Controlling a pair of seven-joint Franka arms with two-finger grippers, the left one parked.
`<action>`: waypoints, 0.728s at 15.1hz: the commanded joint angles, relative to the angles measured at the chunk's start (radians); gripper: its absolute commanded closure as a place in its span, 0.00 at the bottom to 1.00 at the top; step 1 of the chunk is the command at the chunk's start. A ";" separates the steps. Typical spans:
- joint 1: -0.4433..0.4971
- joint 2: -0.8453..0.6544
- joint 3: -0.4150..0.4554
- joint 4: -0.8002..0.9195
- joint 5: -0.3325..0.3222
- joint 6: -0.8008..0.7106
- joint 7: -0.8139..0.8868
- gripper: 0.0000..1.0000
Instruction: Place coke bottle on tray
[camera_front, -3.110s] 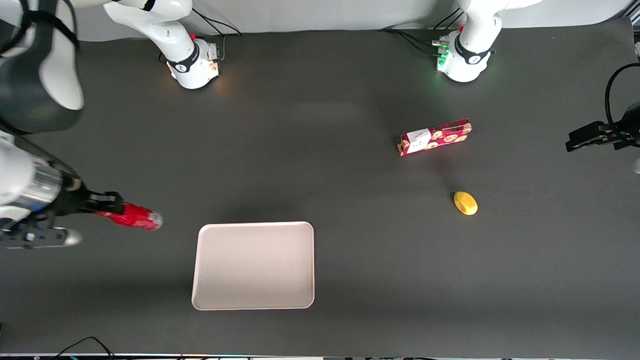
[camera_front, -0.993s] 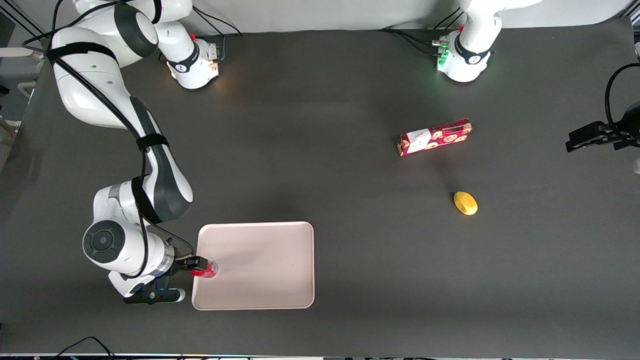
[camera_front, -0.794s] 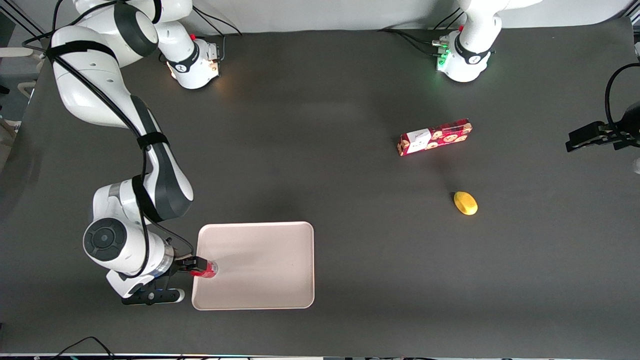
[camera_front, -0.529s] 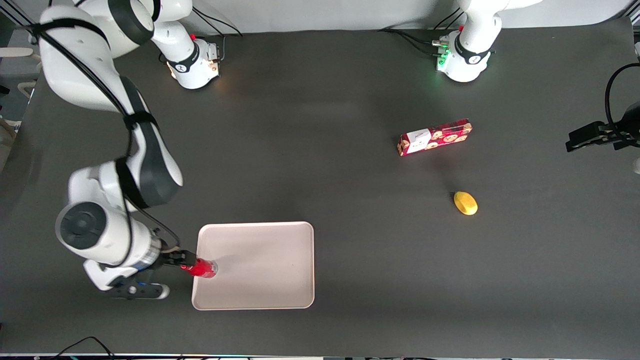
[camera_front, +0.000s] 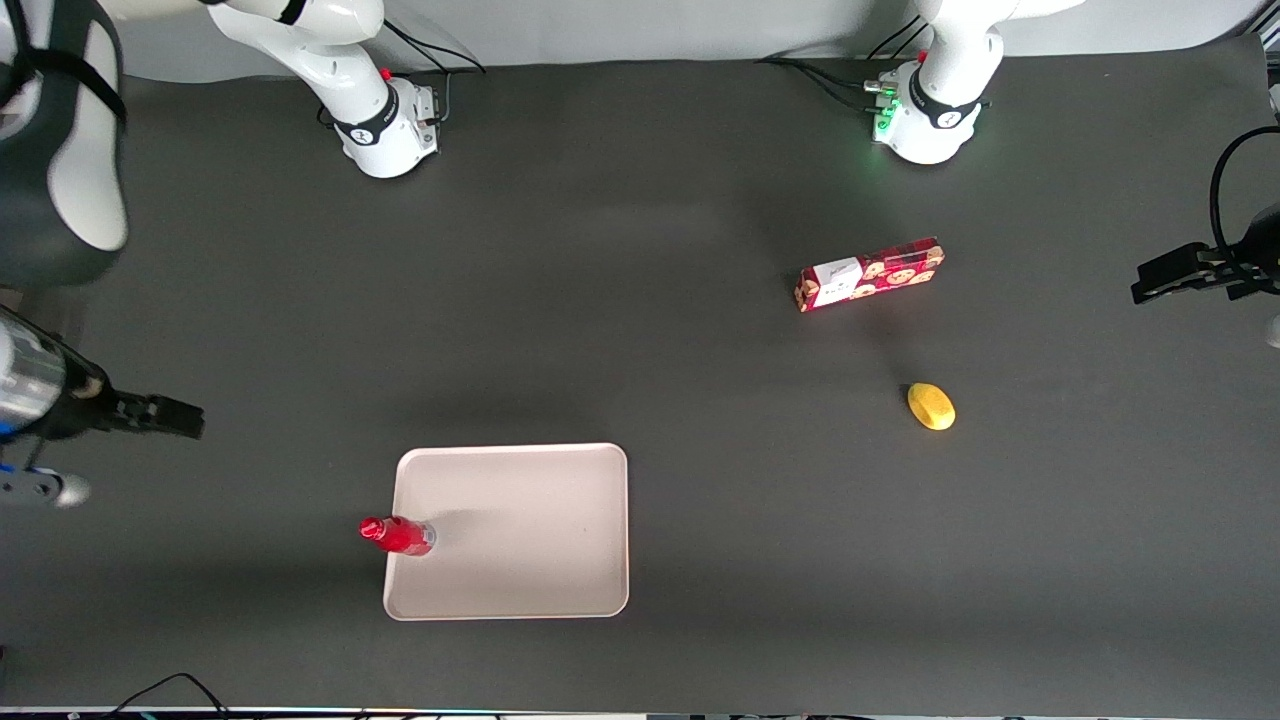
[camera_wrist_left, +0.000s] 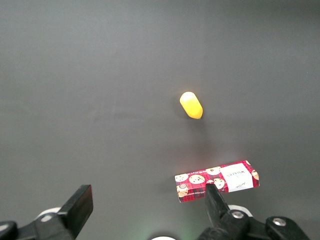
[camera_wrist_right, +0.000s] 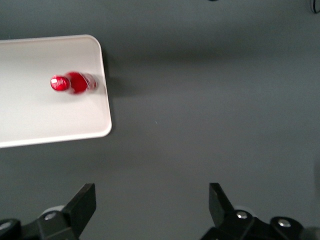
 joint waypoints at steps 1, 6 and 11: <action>0.013 -0.279 -0.110 -0.360 0.096 0.095 -0.142 0.00; 0.013 -0.508 -0.120 -0.657 0.122 0.238 -0.145 0.00; 0.024 -0.561 -0.133 -0.705 0.168 0.238 -0.147 0.00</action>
